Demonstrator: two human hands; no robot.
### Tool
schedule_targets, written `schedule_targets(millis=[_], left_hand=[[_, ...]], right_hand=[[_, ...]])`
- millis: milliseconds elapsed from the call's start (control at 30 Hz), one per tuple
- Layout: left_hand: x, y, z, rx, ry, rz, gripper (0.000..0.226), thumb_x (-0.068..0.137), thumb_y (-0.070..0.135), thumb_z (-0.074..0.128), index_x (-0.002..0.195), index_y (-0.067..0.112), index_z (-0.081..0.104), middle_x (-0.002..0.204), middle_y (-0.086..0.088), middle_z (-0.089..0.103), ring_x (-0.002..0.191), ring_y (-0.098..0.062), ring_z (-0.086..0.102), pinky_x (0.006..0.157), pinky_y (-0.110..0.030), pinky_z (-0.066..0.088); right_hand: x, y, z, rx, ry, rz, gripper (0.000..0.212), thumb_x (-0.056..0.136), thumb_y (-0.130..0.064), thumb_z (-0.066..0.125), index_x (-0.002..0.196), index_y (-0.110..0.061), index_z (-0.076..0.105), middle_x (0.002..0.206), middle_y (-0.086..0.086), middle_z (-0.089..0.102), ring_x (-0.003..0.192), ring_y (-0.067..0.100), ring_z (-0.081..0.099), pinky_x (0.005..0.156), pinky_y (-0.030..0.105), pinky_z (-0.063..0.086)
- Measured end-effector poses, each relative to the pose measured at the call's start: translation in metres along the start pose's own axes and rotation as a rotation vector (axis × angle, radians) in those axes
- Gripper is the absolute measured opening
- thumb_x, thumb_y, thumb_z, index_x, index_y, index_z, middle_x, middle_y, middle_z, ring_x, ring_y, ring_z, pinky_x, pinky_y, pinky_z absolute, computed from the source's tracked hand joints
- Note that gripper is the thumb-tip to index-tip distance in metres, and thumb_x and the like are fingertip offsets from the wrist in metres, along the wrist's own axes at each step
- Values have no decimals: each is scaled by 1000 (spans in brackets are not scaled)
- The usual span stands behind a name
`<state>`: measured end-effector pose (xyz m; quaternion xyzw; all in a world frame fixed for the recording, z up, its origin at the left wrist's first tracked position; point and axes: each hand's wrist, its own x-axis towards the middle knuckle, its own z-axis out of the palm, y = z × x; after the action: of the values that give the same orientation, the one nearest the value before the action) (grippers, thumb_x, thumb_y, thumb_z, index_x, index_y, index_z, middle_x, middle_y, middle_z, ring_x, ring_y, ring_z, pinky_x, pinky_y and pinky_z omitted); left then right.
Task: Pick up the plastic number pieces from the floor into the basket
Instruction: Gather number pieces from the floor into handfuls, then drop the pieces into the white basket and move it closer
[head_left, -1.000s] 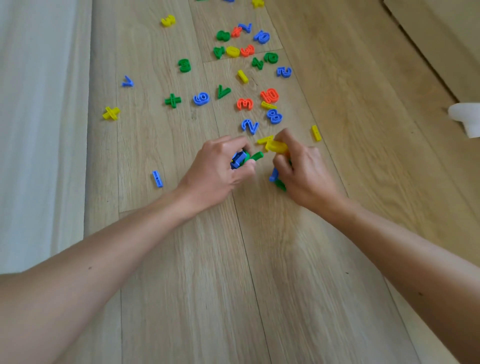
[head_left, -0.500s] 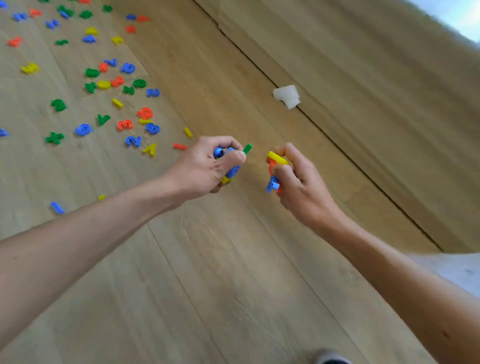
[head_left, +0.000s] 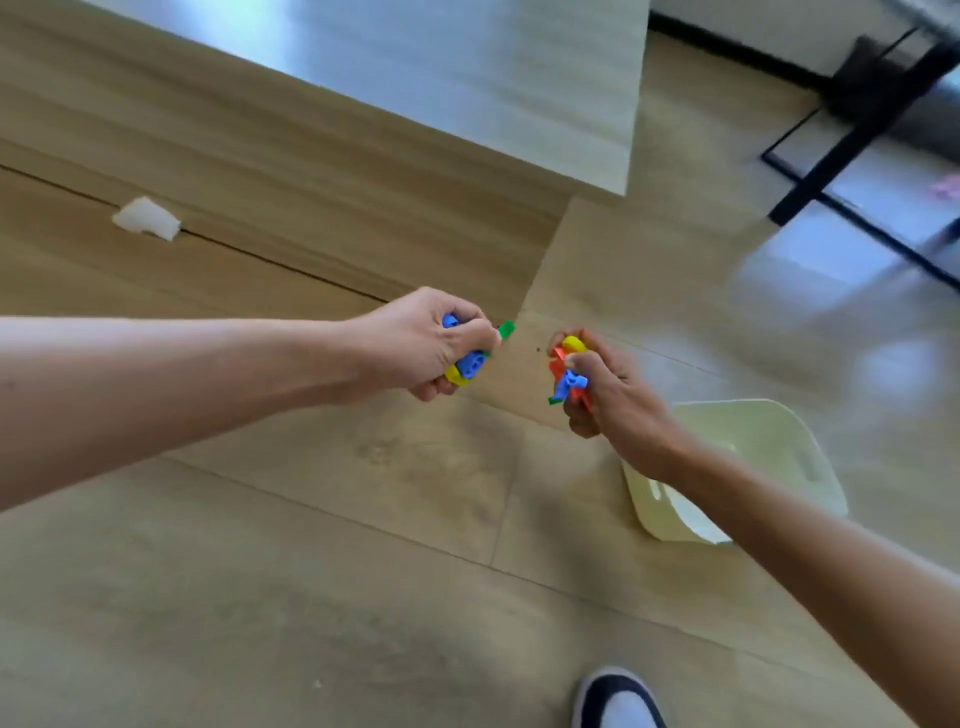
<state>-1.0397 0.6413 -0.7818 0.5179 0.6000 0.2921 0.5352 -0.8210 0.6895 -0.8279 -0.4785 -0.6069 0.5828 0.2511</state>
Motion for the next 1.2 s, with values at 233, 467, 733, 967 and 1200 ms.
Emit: schedule_targets(millis=[233,467,733,967,1200], left_hand=[[67,48,174,-111,-153,-75,20,90,27,56,73,17,59,63,-4,47,46,-16,42,40,-17,33],[124,36,293,-43,-136,-130,16,91,24,50,79,13,53,72,-11,53,57,-22,41,55,-29,37],[150,14,324,35,4,-235,17,93,26,45,93,14,57,84,2,56,78,-20,54,85,-41,54],[160,24,318,119,-42,-237,24,95,29,44,105,17,63,90,3,60,86,-20,58,79,-36,53],[149,39,290,209,-158,-145,19,95,33,51,103,23,64,98,7,63,84,-10,62,76,-29,56]], right_hand=[[-41,56,-155,-30,192,96,17,88,-23,41,94,-19,56,63,-4,49,48,10,38,44,24,29],[-39,126,-241,-82,262,312,17,91,-25,38,86,-22,54,58,-1,45,41,9,33,42,19,26],[-38,144,-259,-295,174,381,36,105,-40,35,101,-14,59,74,10,66,55,16,63,44,24,43],[-37,138,-273,-276,12,414,31,107,-19,37,122,-11,63,117,10,64,86,22,69,62,37,60],[-43,139,-313,-724,416,92,18,91,-29,61,108,-27,63,99,-5,68,74,14,68,67,33,51]])
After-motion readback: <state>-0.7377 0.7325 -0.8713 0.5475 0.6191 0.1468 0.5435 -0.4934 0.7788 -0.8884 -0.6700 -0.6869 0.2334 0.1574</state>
